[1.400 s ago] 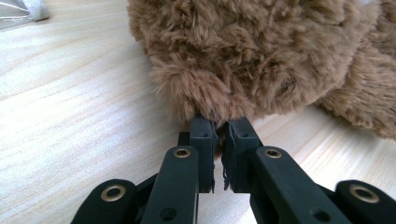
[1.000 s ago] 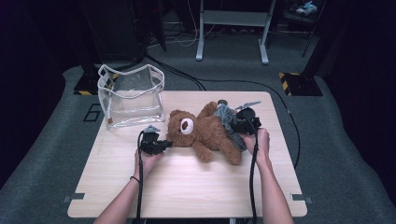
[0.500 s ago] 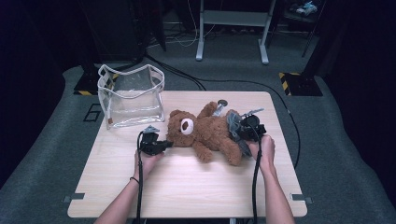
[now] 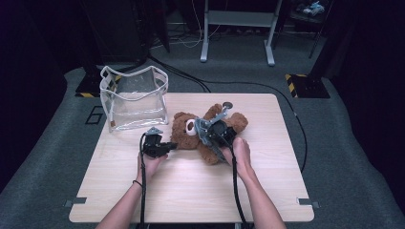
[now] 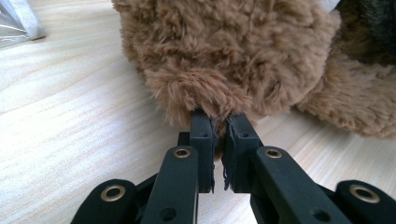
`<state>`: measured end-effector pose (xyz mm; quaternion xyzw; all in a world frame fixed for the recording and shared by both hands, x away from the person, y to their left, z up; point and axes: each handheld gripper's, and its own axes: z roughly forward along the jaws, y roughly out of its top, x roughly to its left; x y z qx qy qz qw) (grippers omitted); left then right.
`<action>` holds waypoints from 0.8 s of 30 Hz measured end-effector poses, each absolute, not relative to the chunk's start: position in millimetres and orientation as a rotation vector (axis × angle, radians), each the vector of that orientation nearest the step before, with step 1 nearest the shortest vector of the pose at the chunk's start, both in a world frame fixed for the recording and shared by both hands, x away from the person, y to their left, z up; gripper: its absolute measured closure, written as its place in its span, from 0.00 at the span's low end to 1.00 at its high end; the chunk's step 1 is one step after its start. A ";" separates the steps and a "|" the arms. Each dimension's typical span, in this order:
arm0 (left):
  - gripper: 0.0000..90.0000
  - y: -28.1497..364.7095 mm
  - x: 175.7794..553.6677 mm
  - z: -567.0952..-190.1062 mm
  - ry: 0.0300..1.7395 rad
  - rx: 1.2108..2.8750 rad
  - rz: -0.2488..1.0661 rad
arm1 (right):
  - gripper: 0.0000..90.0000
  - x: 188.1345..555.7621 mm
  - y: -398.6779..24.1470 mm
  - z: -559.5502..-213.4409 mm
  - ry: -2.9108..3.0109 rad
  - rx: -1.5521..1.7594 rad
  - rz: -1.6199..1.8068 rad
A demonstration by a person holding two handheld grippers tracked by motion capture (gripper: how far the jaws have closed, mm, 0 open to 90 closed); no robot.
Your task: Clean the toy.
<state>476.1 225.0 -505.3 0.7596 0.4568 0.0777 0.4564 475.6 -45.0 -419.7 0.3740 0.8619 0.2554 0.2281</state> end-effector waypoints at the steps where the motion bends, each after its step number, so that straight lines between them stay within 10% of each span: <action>1: 0.92 224.8 476.4 -505.1 1.121 1.870 0.189 | 0.83 477.1 -47.1 -419.3 2.371 1.023 0.701; 24: 0.93 221.6 477.0 -494.1 1.102 1.866 0.185 | 0.83 465.9 36.7 -436.0 2.500 0.795 0.723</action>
